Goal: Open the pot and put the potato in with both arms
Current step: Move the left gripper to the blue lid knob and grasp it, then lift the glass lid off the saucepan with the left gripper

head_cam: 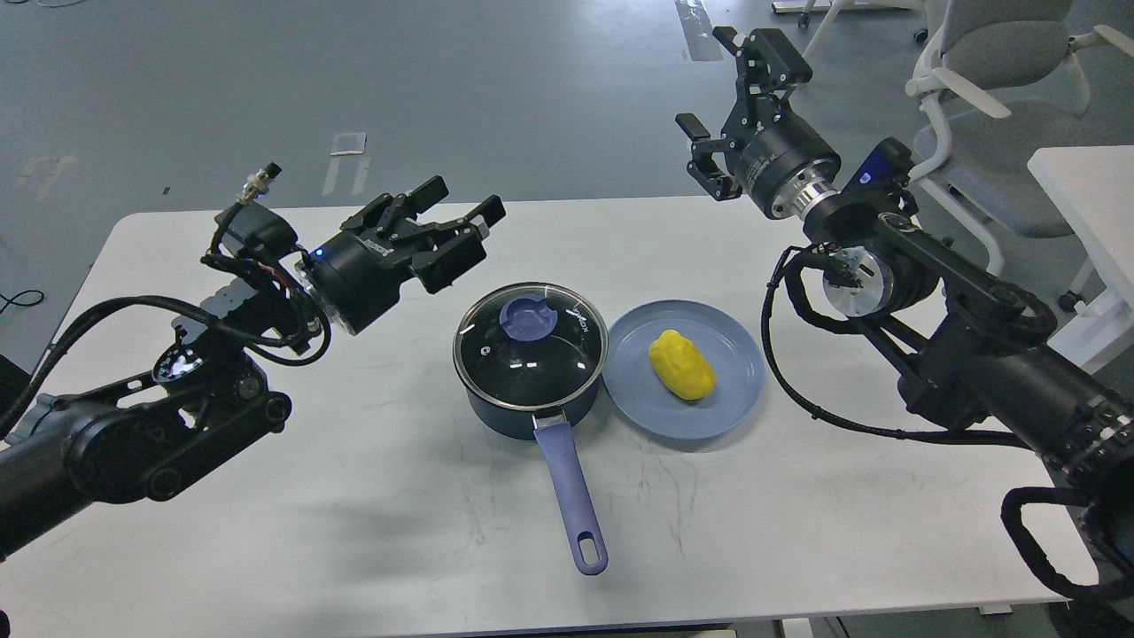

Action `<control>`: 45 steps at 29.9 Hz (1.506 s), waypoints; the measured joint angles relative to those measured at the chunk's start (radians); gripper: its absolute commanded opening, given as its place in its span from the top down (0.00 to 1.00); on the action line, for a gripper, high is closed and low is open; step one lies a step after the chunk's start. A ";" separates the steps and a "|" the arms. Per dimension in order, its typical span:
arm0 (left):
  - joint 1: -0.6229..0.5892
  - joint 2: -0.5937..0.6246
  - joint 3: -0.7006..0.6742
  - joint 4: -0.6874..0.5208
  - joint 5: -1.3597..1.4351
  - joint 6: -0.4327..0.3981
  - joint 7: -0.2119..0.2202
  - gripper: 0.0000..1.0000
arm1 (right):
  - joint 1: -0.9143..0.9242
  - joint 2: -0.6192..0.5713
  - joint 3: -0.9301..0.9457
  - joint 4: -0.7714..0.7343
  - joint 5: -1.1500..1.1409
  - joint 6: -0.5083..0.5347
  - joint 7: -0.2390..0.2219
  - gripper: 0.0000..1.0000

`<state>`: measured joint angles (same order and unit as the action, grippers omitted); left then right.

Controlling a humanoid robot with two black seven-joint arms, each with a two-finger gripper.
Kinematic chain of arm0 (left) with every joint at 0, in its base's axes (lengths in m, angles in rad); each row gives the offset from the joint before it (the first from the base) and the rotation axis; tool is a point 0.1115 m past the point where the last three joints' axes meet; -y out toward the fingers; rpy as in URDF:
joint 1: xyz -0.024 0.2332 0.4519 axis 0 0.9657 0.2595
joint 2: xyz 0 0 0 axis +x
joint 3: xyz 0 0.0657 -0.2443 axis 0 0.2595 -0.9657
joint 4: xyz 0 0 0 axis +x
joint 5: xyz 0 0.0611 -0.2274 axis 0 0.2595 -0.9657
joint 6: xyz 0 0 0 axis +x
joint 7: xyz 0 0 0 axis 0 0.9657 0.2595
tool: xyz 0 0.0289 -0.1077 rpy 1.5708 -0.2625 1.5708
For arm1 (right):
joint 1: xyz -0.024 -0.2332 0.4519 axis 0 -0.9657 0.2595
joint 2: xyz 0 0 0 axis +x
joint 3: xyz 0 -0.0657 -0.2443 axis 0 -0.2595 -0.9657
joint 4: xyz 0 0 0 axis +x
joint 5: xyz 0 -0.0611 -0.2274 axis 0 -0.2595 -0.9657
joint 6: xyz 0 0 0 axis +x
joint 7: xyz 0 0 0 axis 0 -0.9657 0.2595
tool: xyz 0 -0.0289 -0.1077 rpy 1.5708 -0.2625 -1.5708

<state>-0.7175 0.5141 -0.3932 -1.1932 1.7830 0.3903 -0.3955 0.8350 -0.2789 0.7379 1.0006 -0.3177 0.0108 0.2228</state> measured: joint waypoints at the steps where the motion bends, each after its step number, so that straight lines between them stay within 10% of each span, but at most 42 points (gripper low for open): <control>1: -0.001 0.000 0.028 0.015 0.061 0.041 -0.003 0.02 | 0.000 -0.003 0.003 0.000 0.000 -0.001 -0.001 0.00; 16: -0.051 -0.067 0.190 0.109 0.181 0.099 -0.082 0.02 | -0.025 -0.129 -0.014 -0.010 0.002 -0.001 -0.014 0.00; 45: -0.067 -0.199 0.258 0.340 0.173 0.098 -0.093 0.02 | -0.073 -0.187 -0.014 -0.007 0.003 0.000 -0.024 0.00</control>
<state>-0.7840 0.3147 -0.1356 -0.8534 1.9560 0.4887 -0.4887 0.7617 -0.4661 0.7241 0.9940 -0.3144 0.0109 0.1993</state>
